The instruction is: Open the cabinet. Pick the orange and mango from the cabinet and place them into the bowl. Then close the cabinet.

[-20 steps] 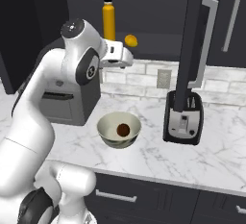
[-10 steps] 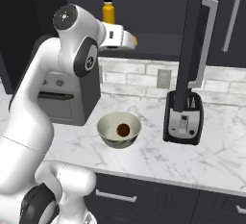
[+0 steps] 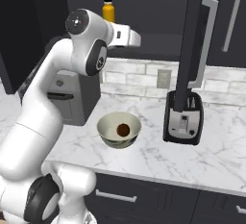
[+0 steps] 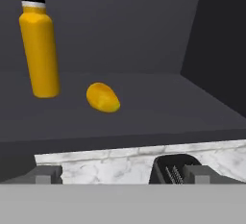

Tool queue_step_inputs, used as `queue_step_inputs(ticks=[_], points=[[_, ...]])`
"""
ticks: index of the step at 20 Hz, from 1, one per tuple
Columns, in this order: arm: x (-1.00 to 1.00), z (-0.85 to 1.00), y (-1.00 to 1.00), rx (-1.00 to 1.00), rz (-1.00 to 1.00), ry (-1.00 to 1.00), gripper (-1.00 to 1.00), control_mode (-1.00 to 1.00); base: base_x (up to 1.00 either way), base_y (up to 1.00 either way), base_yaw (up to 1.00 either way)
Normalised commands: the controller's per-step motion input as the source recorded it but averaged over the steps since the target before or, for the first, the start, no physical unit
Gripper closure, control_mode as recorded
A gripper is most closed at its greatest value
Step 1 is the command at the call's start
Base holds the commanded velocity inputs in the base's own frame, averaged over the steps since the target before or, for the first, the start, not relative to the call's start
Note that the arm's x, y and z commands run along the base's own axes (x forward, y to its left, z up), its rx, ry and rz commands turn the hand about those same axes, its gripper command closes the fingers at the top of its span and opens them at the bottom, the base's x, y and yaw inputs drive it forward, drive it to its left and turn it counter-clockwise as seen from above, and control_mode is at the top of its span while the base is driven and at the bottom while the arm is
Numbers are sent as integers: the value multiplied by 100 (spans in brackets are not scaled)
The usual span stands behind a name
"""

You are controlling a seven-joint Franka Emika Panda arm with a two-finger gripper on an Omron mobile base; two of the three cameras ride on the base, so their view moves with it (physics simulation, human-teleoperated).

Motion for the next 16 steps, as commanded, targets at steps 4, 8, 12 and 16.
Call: queue_step_inputs(ticks=[4, 8, 12, 16], points=[[69, 0, 0, 3, 0, 6, -100, -100, 0, 0, 0], [70, 0, 0, 5, 0, 11, -100, -100, 0, 0, 0], [57, 0, 0, 7, 1, 9, -100, -100, 0, 0, 0], [27, 0, 0, 3, 3, 3, -100, -100, 0, 0, 0]])
